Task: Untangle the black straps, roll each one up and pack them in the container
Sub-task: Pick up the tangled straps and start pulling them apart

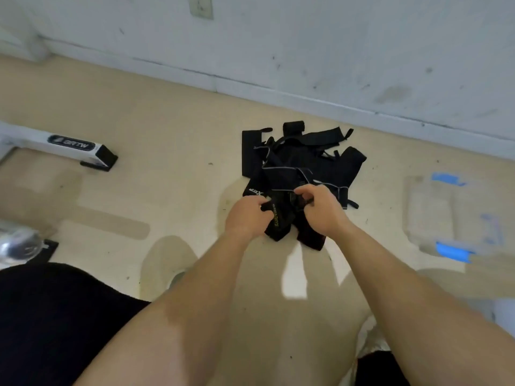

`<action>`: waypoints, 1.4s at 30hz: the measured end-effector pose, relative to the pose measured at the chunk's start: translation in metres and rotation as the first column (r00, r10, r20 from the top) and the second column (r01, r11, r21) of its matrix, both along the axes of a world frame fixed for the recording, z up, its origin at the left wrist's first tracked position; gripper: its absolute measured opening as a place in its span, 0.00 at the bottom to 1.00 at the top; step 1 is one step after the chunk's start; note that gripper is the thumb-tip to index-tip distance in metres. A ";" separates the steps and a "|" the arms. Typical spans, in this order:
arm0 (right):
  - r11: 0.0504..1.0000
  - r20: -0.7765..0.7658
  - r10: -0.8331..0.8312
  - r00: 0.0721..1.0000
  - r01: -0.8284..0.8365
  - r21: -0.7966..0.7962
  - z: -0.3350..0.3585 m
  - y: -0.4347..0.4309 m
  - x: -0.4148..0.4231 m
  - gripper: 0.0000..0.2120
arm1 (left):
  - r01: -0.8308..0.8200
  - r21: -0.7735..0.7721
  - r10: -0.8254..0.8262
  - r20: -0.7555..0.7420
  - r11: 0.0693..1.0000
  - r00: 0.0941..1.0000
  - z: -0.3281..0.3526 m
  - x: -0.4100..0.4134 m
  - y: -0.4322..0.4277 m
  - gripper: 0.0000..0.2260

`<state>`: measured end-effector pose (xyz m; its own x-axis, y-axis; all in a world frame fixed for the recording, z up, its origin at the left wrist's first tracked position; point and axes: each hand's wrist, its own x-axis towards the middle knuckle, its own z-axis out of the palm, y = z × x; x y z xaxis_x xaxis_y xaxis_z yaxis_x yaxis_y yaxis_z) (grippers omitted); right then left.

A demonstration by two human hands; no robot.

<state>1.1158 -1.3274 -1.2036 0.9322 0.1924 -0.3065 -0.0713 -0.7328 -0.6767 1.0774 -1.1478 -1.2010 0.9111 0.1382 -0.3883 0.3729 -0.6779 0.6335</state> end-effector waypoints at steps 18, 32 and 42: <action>0.872 -0.030 0.301 0.953 -0.262 0.414 0.160 -0.014 -0.011 0.05 | 0.343 0.233 -0.404 0.322 0.910 0.856 0.188 0.037 0.040 0.07; 0.717 -0.143 0.055 0.988 0.060 0.694 0.149 0.023 -0.005 0.12 | -0.238 -0.759 0.294 -0.064 0.606 0.954 0.176 0.041 0.026 0.12; 0.880 -0.393 0.210 0.895 0.002 0.475 0.068 0.011 -0.078 0.13 | -0.153 -0.665 0.352 0.176 0.731 0.919 0.156 0.027 0.024 0.04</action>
<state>1.0378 -1.3162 -1.1356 0.6984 0.4954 -0.5165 -0.3669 -0.3718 -0.8528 1.1043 -1.1234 -1.0450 0.9573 0.1950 -0.2132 0.2164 0.0055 0.9763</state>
